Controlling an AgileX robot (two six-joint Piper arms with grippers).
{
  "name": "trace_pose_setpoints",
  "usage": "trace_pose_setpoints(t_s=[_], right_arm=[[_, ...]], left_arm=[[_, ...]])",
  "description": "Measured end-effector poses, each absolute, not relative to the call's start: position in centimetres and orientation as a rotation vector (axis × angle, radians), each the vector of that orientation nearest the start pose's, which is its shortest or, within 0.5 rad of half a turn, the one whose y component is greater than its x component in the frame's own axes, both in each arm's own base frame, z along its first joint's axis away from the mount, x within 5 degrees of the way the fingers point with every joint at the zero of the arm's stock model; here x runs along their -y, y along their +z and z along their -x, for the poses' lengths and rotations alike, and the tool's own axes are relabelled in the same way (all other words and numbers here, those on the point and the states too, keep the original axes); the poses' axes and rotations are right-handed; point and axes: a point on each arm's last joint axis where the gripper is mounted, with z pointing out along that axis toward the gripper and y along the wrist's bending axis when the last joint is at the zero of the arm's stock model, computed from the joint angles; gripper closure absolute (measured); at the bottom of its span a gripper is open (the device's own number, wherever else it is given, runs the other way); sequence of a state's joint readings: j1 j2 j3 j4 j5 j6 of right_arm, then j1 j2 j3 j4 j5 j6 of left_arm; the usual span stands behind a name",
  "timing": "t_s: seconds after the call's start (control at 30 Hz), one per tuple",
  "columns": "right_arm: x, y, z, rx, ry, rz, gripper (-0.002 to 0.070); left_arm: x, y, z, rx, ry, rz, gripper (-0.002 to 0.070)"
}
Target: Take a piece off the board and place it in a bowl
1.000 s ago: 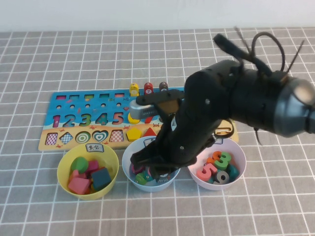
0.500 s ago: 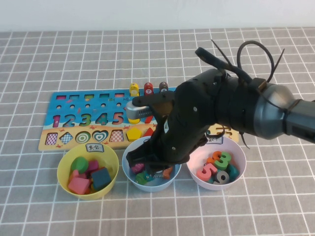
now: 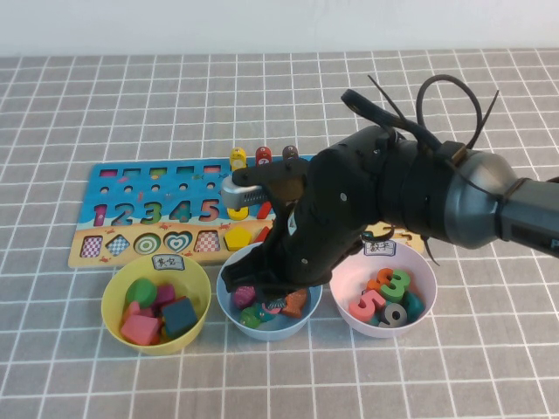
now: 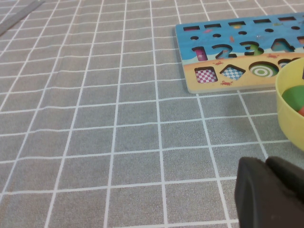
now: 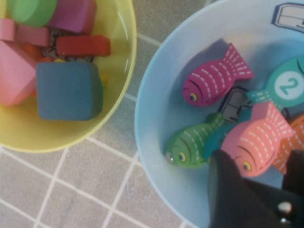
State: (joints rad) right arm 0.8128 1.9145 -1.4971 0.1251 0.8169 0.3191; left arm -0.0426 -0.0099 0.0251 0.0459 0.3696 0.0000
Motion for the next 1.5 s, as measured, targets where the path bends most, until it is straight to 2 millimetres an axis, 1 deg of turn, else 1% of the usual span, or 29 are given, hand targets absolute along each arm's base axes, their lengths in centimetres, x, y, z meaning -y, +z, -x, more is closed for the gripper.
trace_pose_setpoints(t_s=[0.1, 0.2, 0.37, 0.47, 0.63, 0.73, 0.8, 0.9, 0.97, 1.07, 1.13, 1.23, 1.27, 1.33, 1.5], right_arm=[[-30.6, 23.0, -27.9, -2.744, 0.443, 0.600, 0.0458], [-30.8, 22.4, -28.0, -2.756, 0.434, 0.602, 0.0454], [-30.9, 22.1, -28.2, -2.743, 0.440, 0.598, 0.0440], [-31.0, 22.1, -28.3, -2.741, 0.441, 0.597, 0.0406], [-30.9, 22.1, -28.3, -2.739, 0.439, 0.598, 0.0325], [-30.9, 22.1, -28.3, -2.739, 0.439, 0.598, 0.0306], [-30.9, 22.5, -28.2, -2.731, 0.445, 0.597, 0.0302], [-30.5, 24.1, -27.9, -2.693, 0.463, 0.597, 0.0305], [-30.1, 25.3, -27.6, -2.663, 0.472, 0.599, 0.0324], [-28.8, 27.1, -26.6, -2.608, 0.476, 0.603, 0.0395], [-27.4, 28.2, -25.6, -2.567, 0.462, 0.615, 0.0473], [-25.5, 29.7, -23.9, -2.524, 0.444, 0.654, 0.0610], [-24.9, 30.0, -23.4, -2.520, 0.436, 0.669, 0.0633], [-23.7, 31.0, -22.2, -2.499, 0.438, 0.684, 0.0667], [-20.7, 33.3, -19.5, -2.433, 0.465, 0.684, 0.0687]], left_arm=[[0.1, 17.2, -5.3, -1.867, 0.016, -0.068, 0.0675], [0.1, 17.2, -5.3, -1.867, 0.016, -0.068, 0.0676], [0.1, 17.2, -5.3, -1.867, 0.016, -0.068, 0.0675], [0.1, 17.2, -5.3, -1.867, 0.016, -0.068, 0.0675], [0.1, 17.2, -5.3, -1.867, 0.016, -0.068, 0.0676], [0.1, 17.2, -5.3, -1.867, 0.016, -0.068, 0.0675], [0.1, 17.2, -5.3, -1.867, 0.012, -0.063, 0.0675], [0.1, 17.2, -5.3, -1.867, 0.016, -0.068, 0.0675], [0.1, 17.2, -5.3, -1.867, 0.016, -0.068, 0.0675], [0.1, 17.2, -5.3, -1.867, 0.016, -0.068, 0.0675], [0.1, 17.2, -5.3, -1.867, 0.016, -0.068, 0.0675], [0.1, 17.2, -5.3, -1.867, 0.016, -0.068, 0.0676], [0.1, 17.2, -5.3, -1.867, 0.016, -0.068, 0.0675], [0.1, 17.2, -5.3, -1.867, 0.016, -0.068, 0.0676], [0.1, 17.2, -5.3, -1.867, 0.016, -0.068, 0.0676]])
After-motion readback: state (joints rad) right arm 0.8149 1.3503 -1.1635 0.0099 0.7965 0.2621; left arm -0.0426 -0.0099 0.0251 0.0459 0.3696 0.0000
